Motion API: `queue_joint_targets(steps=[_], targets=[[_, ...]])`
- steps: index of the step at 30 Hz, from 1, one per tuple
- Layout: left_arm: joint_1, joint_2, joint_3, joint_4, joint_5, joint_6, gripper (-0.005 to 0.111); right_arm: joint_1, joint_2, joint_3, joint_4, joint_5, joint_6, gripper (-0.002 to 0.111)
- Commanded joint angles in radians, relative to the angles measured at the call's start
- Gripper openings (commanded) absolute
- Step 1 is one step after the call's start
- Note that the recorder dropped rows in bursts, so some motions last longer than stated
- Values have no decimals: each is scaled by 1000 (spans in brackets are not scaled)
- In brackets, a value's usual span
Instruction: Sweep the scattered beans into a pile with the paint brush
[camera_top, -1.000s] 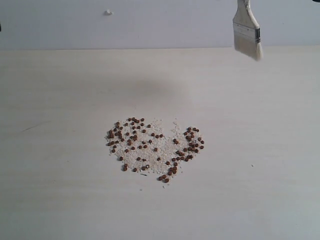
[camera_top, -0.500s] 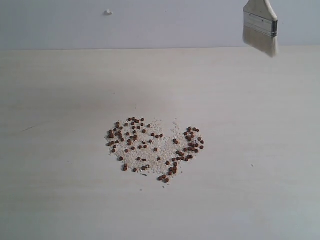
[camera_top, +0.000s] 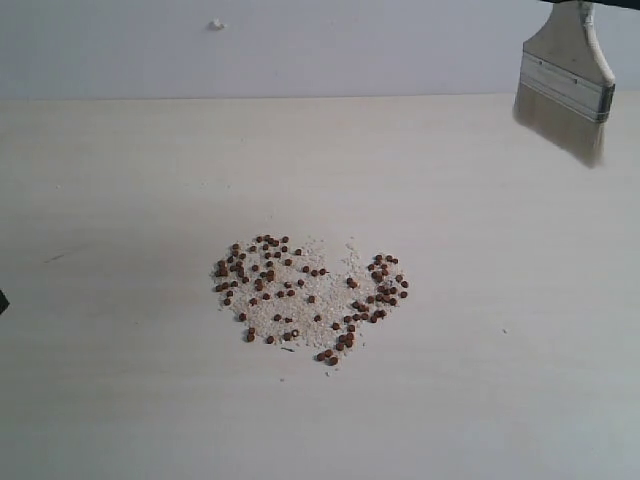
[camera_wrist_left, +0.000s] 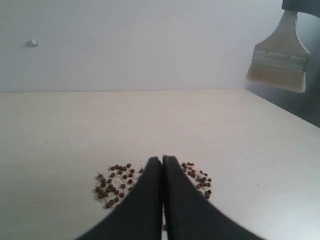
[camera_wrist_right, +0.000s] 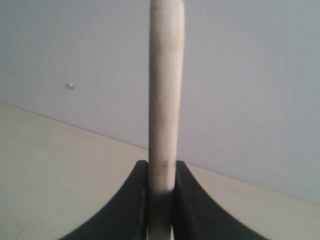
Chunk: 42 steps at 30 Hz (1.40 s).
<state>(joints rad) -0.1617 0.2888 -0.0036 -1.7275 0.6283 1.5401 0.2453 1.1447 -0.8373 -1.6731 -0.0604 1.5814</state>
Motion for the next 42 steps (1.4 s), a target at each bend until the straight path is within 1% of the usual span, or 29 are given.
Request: queue_joint_targets(steps=[1, 4, 10, 12, 14, 18, 23, 27, 29, 30, 31, 32, 34, 35, 36, 37, 38, 39, 40, 42], targets=[[-6, -21, 4, 35, 9, -5, 0, -1, -84, 37, 4, -5, 1, 0], [-6, -21, 4, 62, -63, 2, 0, -1, -135, 61, 20, -5, 1, 0], [-6, -21, 4, 47, -439, 15, 0, -1, -227, 106, 22, -65, 1, 0], [-6, -21, 4, 47, -529, 15, 0, -1, -253, 117, 22, -90, 1, 0], [-6, -21, 4, 47, -573, 15, 0, -1, -273, 127, 25, -119, 1, 0], [-6, -21, 4, 47, -580, 15, 0, -1, -284, 132, 28, -126, 1, 0], [-6, -21, 4, 47, -580, 15, 0, -1, -284, 132, 48, -70, -10, 0], [-6, -21, 4, 47, -580, 15, 0, -1, -282, 134, -69, -65, -10, 0], [-6, -21, 4, 47, -580, 15, 0, -1, -280, 142, -71, -62, -36, 0], [-6, -21, 4, 47, -580, 15, 0, -1, -280, 148, -45, -42, -121, 0], [-6, -21, 4, 47, -580, 15, 0, -1, -280, 156, 66, -13, -264, 0], [-6, -21, 4, 47, -580, 15, 0, -1, -279, 165, 185, 8, -447, 0], [-6, -21, 4, 47, -580, 15, 0, -1, -262, 179, 535, 25, -889, 0], [-6, -21, 4, 47, -580, 15, 0, -1, -254, 189, 723, 4, -1117, 0], [-6, -21, 4, 47, -580, 15, 0, -1, -245, 208, 914, -36, -1328, 0], [-6, -21, 4, 47, -580, 15, 0, -1, -239, 229, 1087, -94, -1483, 0], [-6, -21, 4, 47, -579, 15, 0, -1, -234, 261, 1217, -156, -1647, 0], [-6, -21, 4, 47, -576, 15, 0, -1, -229, 296, 1317, -212, -1768, 0], [-6, -21, 4, 47, -573, 15, 0, -1, -227, 326, 1386, -255, -1847, 0], [-6, -21, 4, 47, -571, 15, 0, -1, -224, 404, 1481, -349, -1991, 0]])
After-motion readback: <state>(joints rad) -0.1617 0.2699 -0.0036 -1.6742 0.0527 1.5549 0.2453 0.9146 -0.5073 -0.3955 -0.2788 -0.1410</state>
